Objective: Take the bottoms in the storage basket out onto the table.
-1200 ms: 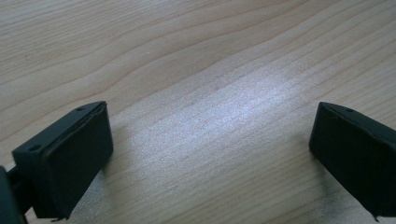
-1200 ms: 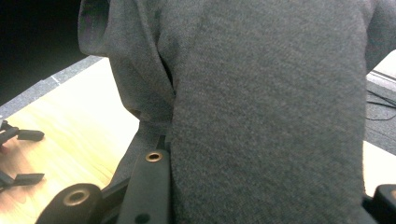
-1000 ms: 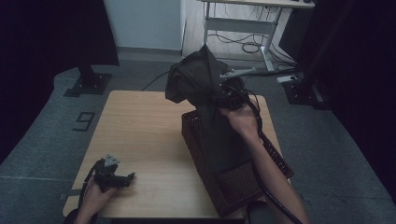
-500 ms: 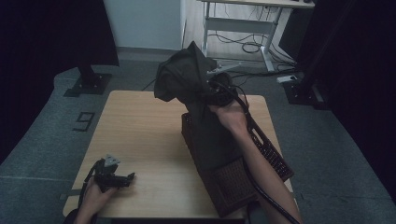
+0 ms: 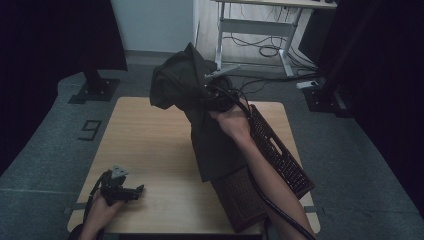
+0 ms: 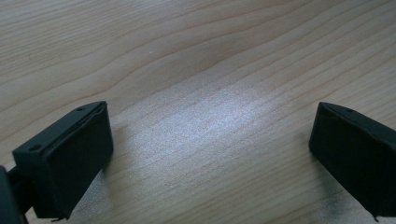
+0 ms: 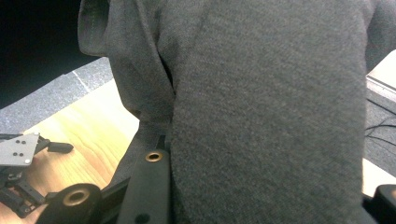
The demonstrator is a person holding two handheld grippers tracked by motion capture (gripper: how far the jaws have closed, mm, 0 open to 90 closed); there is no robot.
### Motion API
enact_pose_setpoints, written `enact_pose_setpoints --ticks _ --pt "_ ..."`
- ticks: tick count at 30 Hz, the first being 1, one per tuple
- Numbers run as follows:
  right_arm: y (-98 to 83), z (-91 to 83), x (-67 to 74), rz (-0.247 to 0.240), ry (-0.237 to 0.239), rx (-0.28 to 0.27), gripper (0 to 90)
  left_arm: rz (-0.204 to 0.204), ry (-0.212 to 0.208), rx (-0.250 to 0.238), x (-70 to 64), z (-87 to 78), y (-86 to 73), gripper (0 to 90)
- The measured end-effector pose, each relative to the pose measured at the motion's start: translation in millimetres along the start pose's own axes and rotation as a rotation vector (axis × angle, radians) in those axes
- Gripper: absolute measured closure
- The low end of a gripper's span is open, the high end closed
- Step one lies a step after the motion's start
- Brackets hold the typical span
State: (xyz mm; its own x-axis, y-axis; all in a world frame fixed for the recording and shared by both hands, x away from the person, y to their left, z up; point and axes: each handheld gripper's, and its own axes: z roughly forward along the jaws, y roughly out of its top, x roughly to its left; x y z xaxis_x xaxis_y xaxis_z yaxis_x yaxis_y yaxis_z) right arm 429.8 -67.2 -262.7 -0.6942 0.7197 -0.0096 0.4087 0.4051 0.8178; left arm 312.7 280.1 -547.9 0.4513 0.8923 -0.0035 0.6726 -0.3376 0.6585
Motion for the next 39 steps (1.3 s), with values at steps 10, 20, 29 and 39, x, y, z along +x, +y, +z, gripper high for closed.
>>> enact_pose_setpoints --ticks 10,20,29,39 --pt "8.3 8.9 13.8 -0.015 0.024 -0.01 65.7 -0.003 0.0 0.0 0.1 -0.1 -0.1 0.0" --pt "16.7 19.5 31.8 -0.022 0.057 -0.037 65.6 -0.004 -0.001 0.0 0.5 -0.2 -0.3 0.0" --pt "22.6 29.9 48.1 -0.035 0.085 -0.057 65.6 -0.009 0.003 -0.001 3.9 -1.6 -1.7 0.0" --pt "25.0 39.3 61.2 -0.039 0.111 -0.084 65.6 -0.024 0.016 -0.001 10.6 -4.1 -4.6 0.0"
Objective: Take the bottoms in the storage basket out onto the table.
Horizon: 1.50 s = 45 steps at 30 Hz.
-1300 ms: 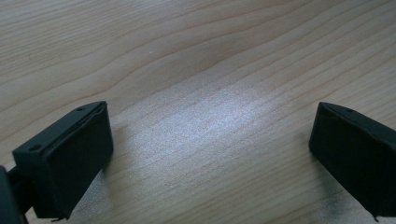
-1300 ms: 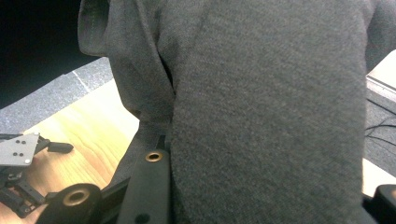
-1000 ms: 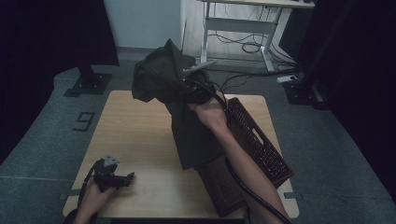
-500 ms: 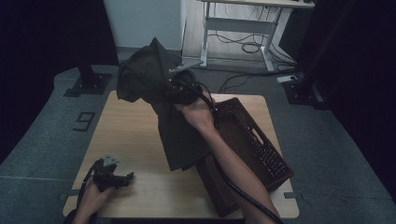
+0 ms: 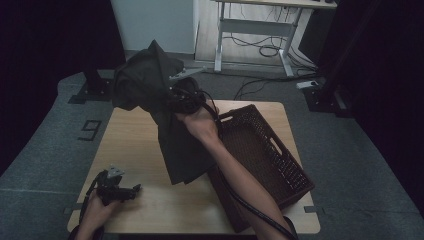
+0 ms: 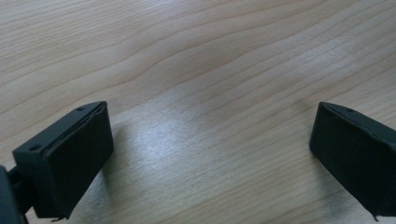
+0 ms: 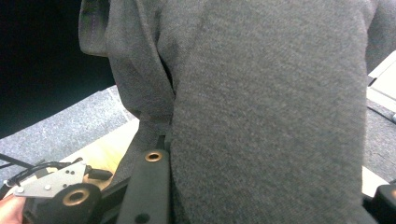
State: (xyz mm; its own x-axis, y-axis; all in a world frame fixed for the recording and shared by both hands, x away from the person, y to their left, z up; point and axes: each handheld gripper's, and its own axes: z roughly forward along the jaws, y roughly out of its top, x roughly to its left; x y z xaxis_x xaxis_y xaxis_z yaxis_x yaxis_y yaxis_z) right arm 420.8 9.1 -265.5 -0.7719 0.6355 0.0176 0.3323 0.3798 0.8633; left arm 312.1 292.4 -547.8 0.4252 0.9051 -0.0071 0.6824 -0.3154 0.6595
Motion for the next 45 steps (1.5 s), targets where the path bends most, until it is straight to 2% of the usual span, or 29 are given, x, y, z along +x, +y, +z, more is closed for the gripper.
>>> enact_pose_setpoints --ticks 23,32,45 --pt "-2.4 26.4 24.3 -0.012 0.031 -0.035 65.6 -0.02 0.015 0.001 10.4 -4.0 -4.0 0.0" --pt "-13.7 42.8 31.9 -0.025 0.034 -0.036 65.5 -0.024 0.019 0.0 12.2 -4.5 -4.7 0.0" --pt "-33.9 57.5 33.9 -0.02 0.034 -0.041 65.5 -0.027 0.021 0.001 13.2 -4.9 -5.0 0.0"
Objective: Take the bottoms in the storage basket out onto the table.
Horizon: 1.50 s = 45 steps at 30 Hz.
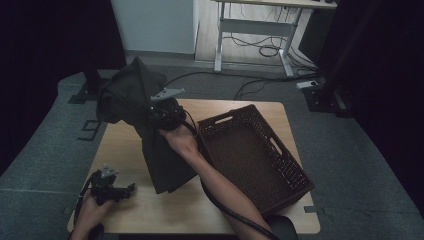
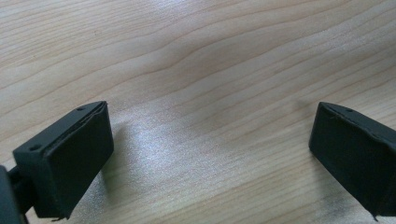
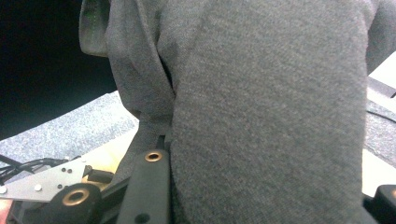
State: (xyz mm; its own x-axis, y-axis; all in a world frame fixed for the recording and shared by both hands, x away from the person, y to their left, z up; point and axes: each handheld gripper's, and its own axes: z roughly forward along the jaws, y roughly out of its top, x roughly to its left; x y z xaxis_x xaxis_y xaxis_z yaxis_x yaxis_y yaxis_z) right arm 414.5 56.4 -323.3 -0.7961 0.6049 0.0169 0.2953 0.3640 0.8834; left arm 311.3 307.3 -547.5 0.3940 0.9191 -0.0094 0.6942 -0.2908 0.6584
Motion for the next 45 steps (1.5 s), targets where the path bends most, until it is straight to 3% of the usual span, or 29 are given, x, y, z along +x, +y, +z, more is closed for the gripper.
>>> enact_pose_setpoints --ticks 45 --pt "-93.9 45.6 -1.0 0.07 -0.022 0.123 65.2 0.002 0.006 -0.002 -0.1 -0.2 -0.4 0.0"
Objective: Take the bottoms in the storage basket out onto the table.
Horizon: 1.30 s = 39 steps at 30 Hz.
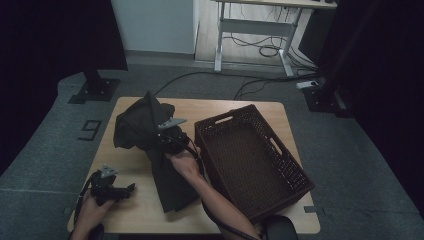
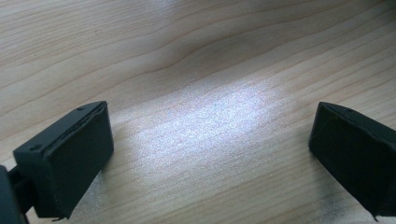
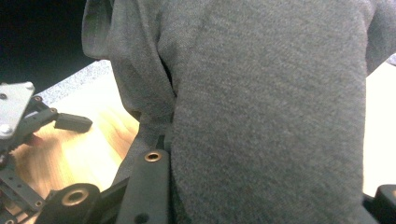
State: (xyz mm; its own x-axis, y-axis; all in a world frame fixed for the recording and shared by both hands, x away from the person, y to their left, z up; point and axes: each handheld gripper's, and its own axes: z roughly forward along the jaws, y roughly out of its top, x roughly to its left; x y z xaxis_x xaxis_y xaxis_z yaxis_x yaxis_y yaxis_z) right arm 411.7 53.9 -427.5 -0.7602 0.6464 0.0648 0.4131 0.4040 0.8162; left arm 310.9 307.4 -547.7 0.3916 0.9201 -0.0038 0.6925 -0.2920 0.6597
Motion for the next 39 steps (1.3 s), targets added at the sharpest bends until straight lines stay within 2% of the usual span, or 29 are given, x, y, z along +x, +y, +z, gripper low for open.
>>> enact_pose_setpoints --ticks 14,16,19,26,31,32,35,36,38,39 --pt "-25.7 19.3 -2.3 0.015 -0.011 0.067 65.7 -0.001 0.002 0.0 -0.1 0.0 -0.1 0.0" --pt "-30.5 22.2 -3.7 0.02 -0.014 0.08 67.1 0.0 0.0 0.001 0.0 -0.1 0.0 0.0" --pt "-39.7 26.9 -6.9 0.029 -0.012 0.093 75.8 -0.001 0.001 0.0 0.0 0.0 -0.1 0.0" --pt "-45.2 29.3 -9.4 0.037 -0.014 0.102 75.3 -0.001 0.001 0.0 -0.1 0.0 -0.1 0.0" --pt "-51.1 34.4 -10.6 0.048 -0.013 0.121 67.5 -0.001 0.001 0.0 -0.1 0.0 -0.1 0.0" --pt "-54.8 38.1 -11.7 0.053 -0.012 0.133 60.7 0.0 0.001 -0.001 -0.1 0.1 -0.1 0.0" --pt "-58.8 42.4 -12.3 0.065 -0.018 0.145 50.4 0.0 0.001 0.0 0.0 0.1 -0.1 0.0" --pt "-58.8 42.4 -12.3 0.065 -0.018 0.145 50.4 0.0 0.001 0.0 0.0 0.1 -0.1 0.0" --pt "-60.6 44.9 -12.6 0.067 -0.026 0.157 45.0 0.0 0.0 0.0 0.0 0.0 -0.1 0.0" --pt "-61.9 47.8 -12.1 0.061 -0.033 0.169 37.6 0.0 0.0 -0.001 -0.1 0.1 -0.1 0.0"
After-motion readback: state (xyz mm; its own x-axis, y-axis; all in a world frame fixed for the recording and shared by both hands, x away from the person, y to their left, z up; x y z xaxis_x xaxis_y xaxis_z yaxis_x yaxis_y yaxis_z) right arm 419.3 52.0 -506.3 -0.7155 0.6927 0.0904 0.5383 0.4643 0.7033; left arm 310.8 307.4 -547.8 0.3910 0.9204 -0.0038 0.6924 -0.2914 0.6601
